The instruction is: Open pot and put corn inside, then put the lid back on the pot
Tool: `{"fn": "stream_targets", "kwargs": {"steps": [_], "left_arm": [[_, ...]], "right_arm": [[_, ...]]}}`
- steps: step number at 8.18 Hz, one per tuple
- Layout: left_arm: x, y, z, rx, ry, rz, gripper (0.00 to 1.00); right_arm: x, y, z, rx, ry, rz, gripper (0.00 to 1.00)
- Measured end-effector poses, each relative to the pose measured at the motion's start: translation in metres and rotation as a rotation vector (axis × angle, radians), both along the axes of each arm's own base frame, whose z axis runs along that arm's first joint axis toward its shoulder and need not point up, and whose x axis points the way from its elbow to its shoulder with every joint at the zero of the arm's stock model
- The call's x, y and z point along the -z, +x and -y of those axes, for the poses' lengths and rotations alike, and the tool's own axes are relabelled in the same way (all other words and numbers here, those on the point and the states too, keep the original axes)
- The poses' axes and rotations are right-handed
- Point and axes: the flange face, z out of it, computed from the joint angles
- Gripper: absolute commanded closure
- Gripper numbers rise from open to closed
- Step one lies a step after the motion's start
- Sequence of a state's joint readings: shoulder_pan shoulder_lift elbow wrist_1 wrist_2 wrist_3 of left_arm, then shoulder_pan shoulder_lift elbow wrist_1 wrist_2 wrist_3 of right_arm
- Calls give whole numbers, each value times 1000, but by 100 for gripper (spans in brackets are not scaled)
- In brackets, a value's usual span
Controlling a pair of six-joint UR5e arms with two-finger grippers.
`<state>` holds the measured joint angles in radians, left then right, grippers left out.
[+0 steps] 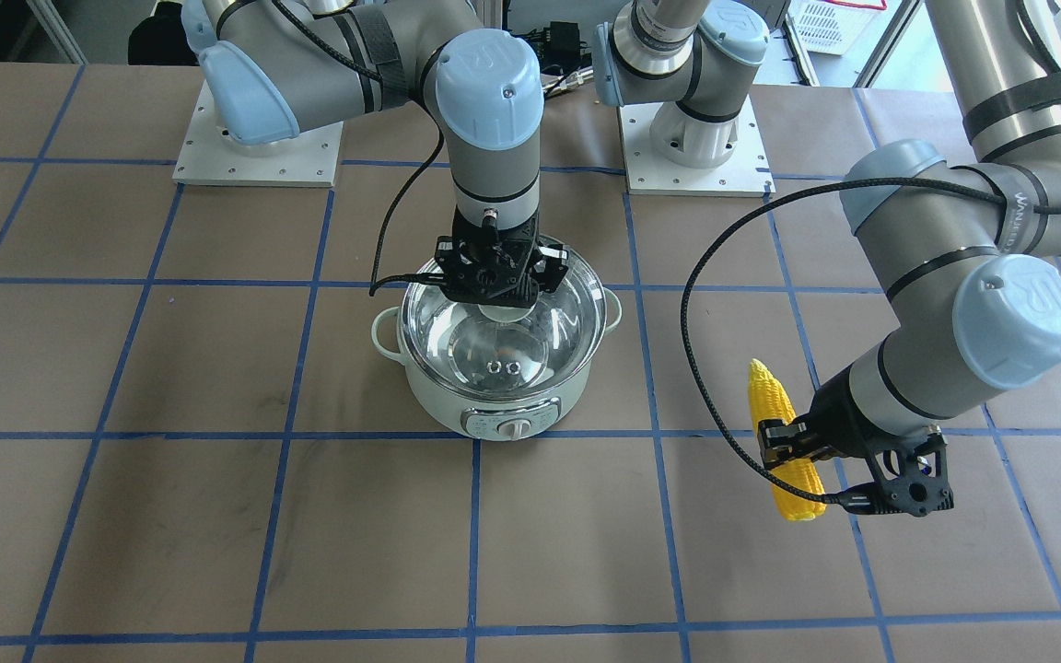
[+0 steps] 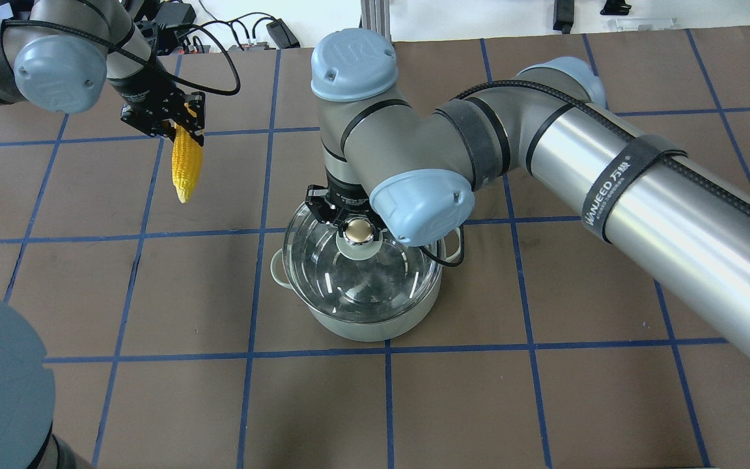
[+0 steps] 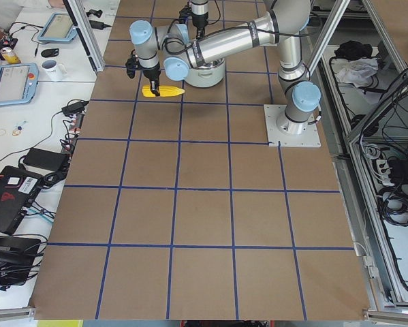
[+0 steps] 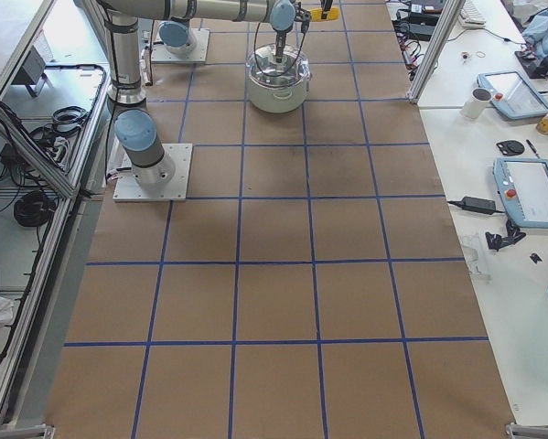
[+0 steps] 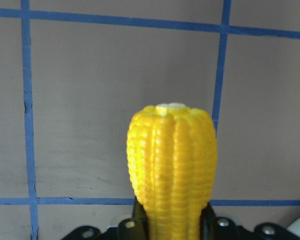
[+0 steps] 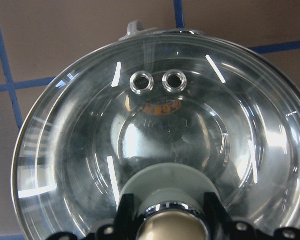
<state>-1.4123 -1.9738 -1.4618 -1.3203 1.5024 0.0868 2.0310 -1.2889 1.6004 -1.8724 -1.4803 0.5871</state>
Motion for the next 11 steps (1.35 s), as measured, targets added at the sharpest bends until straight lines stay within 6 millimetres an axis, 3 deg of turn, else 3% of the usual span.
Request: {"fn": "stream_targets", "kwargs": {"steps": [2,4,6,9,10,11], "left_arm": [[-10,-15,-7,11,9,0,100],[-29,-48,-21,-8,12,0,100],[-39,-97,-34,-36,11,-24,100],[-48,-202,-71,-33,23,-67,100],[-45,-234,-85,-22,37,-67,100],[-41,-258,-98,-16,52,-62,100]], "right_arm": [[-26,-7,13,-2,8,18,100],[-62,-51,43,-25,11,16,100],[-87,-126,68,-89,14,13,100],[-103,-252,96,-176,4,-30,100],[-102,-284,101,-198,7,-28,100],[-99,-304,102,-222,13,-26,100]]}}
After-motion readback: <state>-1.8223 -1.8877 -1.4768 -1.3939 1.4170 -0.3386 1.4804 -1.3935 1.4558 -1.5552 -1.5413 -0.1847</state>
